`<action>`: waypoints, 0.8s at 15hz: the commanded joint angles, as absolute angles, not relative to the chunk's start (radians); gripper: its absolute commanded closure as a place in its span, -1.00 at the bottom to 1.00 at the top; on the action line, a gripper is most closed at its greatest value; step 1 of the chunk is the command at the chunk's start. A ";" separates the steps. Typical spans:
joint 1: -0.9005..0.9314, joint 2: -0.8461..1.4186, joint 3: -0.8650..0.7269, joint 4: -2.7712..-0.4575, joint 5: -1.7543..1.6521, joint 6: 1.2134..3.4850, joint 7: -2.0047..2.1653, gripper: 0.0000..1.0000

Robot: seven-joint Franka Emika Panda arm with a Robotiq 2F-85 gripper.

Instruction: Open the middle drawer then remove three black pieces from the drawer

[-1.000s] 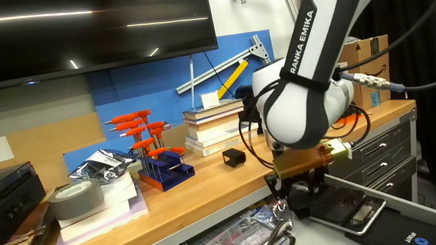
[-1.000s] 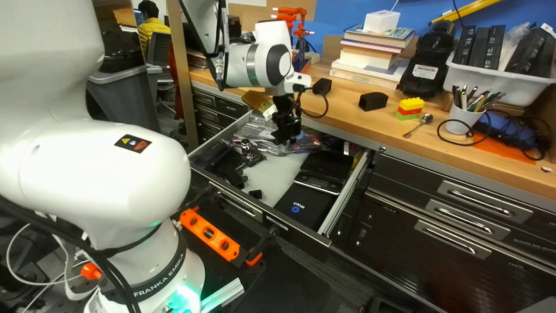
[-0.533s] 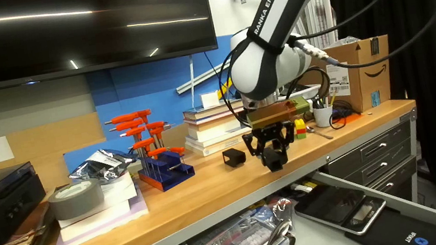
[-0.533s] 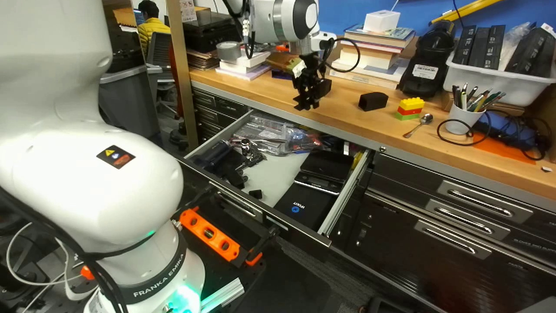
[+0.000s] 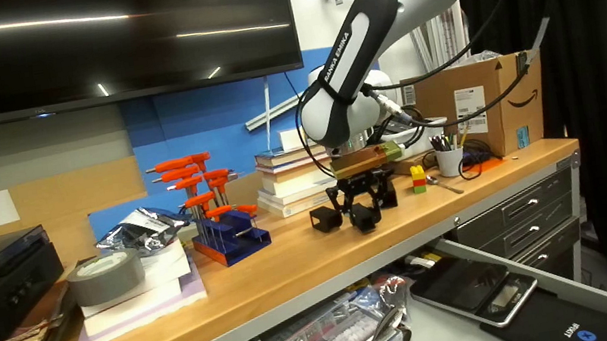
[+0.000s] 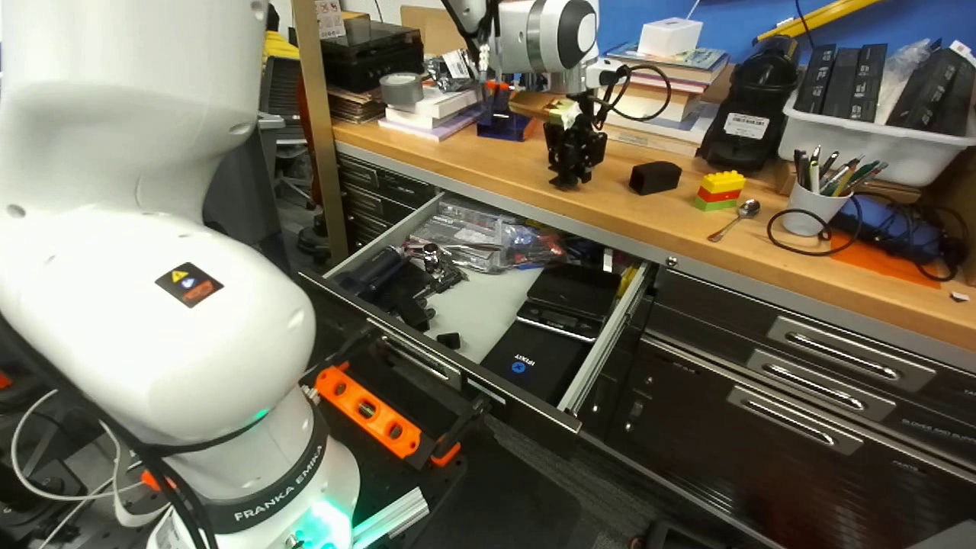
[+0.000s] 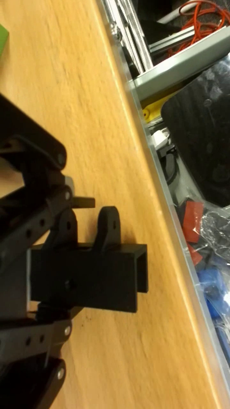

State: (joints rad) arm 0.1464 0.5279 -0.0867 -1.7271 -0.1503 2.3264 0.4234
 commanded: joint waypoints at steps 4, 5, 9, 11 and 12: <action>0.118 0.673 -0.095 -1.477 -0.143 2.203 0.380 0.26; 0.115 0.681 -0.096 -1.460 -0.143 2.195 0.376 0.26; 0.105 0.710 -0.097 -1.405 -0.142 2.162 0.370 0.26; 0.102 0.720 -0.098 -1.388 -0.140 2.143 0.372 -0.76; 0.101 0.723 -0.099 -1.381 -0.141 2.132 0.374 -0.79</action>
